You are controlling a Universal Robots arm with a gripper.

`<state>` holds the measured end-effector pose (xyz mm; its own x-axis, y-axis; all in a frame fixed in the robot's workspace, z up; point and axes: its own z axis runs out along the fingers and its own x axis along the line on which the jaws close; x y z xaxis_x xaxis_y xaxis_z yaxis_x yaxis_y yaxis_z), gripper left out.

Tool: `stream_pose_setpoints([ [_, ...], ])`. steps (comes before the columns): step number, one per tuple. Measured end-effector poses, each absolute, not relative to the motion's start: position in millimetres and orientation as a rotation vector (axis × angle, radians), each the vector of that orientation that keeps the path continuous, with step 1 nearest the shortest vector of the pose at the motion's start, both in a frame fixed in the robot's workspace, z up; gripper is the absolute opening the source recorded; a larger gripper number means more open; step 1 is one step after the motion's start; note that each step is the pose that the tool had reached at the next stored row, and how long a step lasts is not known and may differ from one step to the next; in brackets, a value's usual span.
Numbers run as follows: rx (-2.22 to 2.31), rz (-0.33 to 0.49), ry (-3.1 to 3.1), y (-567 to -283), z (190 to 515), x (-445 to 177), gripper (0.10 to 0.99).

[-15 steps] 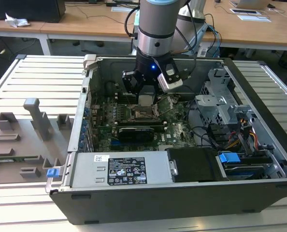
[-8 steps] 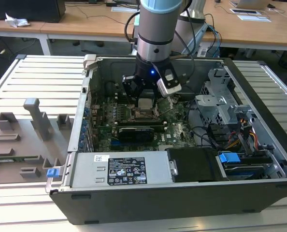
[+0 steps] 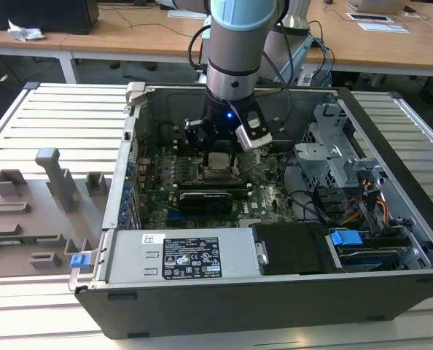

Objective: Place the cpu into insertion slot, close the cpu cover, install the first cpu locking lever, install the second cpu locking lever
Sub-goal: 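Place the cpu into insertion slot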

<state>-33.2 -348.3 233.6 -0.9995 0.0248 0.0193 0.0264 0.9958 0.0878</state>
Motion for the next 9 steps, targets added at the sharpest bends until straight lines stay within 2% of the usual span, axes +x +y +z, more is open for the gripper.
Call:
stream_pose_setpoints([
  [9, -0.040, -0.137, -3.120, -348.3, 220.2, -33.1, 0.541],
])
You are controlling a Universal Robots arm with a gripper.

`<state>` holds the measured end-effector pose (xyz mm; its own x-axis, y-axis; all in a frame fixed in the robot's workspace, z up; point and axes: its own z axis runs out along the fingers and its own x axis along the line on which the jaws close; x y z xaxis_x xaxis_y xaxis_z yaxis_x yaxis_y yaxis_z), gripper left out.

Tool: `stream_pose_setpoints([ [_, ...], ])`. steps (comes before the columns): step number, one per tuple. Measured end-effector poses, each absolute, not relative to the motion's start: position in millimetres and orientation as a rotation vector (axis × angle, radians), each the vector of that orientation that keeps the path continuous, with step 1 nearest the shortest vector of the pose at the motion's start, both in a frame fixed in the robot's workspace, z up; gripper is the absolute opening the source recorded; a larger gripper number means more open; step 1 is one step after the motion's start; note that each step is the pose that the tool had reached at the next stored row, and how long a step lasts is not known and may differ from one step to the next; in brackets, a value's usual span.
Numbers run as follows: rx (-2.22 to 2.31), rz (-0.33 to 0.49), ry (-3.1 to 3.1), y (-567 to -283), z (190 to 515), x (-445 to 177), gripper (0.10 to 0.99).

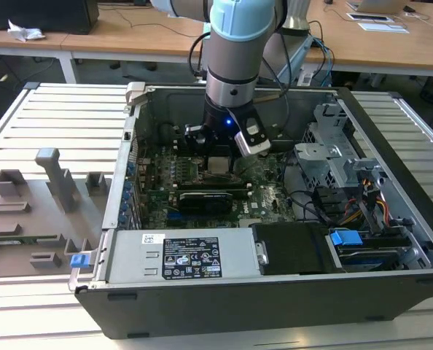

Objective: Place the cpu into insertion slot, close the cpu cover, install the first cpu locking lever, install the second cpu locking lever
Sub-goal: 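Place the cpu into insertion slot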

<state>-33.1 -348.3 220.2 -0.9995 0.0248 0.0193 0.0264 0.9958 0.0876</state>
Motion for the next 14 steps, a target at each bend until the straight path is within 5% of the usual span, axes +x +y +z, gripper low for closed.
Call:
stream_pose_setpoints([
  [10, -0.040, -0.134, -3.120, -347.9, 217.5, -33.1, 0.541],
  [14, -0.038, -0.071, -3.123, -342.6, 229.6, -33.1, 0.541],
])
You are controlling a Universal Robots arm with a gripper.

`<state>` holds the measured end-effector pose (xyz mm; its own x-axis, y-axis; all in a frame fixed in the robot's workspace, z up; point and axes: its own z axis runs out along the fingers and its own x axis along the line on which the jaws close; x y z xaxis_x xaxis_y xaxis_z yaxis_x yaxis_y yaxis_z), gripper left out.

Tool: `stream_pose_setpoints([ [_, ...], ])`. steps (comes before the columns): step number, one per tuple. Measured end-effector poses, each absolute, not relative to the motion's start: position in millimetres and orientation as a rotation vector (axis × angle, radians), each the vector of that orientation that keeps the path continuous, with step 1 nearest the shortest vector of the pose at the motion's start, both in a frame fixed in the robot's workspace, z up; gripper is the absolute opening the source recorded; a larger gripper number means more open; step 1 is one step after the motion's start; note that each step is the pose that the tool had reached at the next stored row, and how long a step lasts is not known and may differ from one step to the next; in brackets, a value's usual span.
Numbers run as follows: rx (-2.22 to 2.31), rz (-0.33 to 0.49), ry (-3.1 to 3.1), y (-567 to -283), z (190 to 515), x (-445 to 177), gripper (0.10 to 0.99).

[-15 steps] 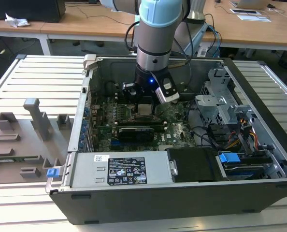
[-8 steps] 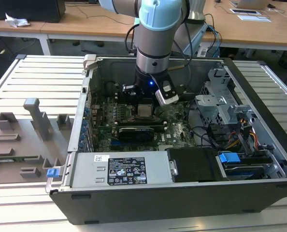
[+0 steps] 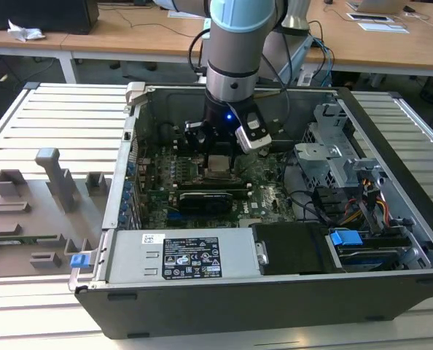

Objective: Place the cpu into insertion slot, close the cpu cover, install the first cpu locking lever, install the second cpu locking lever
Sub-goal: 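Place the cpu into insertion slot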

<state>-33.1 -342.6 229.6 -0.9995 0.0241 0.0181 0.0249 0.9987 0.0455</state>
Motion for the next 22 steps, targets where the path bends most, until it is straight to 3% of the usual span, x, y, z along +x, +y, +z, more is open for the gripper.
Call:
stream_pose_setpoints([
  [3, -0.029, -0.012, -3.124, -331.8, 229.6, -32.6, 0.541],
  [12, -0.044, -0.010, -3.123, -326.9, 229.4, -31.3, 0.541],
  [22, -0.419, -0.011, -3.096, -326.9, 229.3, -31.3, 0.541],
])
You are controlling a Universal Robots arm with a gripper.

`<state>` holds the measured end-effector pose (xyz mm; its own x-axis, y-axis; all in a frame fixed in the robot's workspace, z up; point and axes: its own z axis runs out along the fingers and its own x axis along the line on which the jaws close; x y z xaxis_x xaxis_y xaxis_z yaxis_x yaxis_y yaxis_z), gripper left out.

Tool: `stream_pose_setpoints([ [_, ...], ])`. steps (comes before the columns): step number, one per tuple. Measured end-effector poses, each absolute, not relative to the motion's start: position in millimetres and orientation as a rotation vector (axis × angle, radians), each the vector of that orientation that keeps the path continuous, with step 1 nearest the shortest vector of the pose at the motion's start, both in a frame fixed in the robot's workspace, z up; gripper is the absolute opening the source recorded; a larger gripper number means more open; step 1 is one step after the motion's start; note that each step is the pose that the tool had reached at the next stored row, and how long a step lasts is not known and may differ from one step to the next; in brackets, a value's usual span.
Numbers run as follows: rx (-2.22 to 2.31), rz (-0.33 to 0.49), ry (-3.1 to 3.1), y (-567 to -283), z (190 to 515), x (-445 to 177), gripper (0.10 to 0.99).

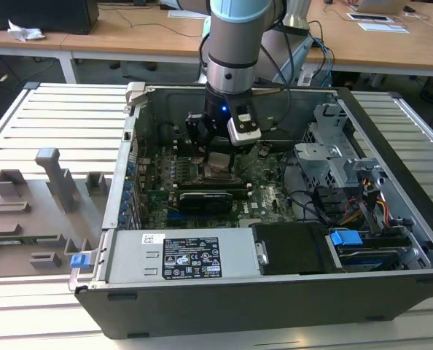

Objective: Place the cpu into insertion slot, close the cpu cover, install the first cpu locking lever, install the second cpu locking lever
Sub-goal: 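Place the cpu into insertion slot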

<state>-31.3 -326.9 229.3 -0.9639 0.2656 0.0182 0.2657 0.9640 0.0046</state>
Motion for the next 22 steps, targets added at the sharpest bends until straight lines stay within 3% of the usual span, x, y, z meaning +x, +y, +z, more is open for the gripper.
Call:
stream_pose_setpoints([
  [22, -1.038, -0.007, -2.950, -326.9, 227.5, -31.3, 0.541],
])
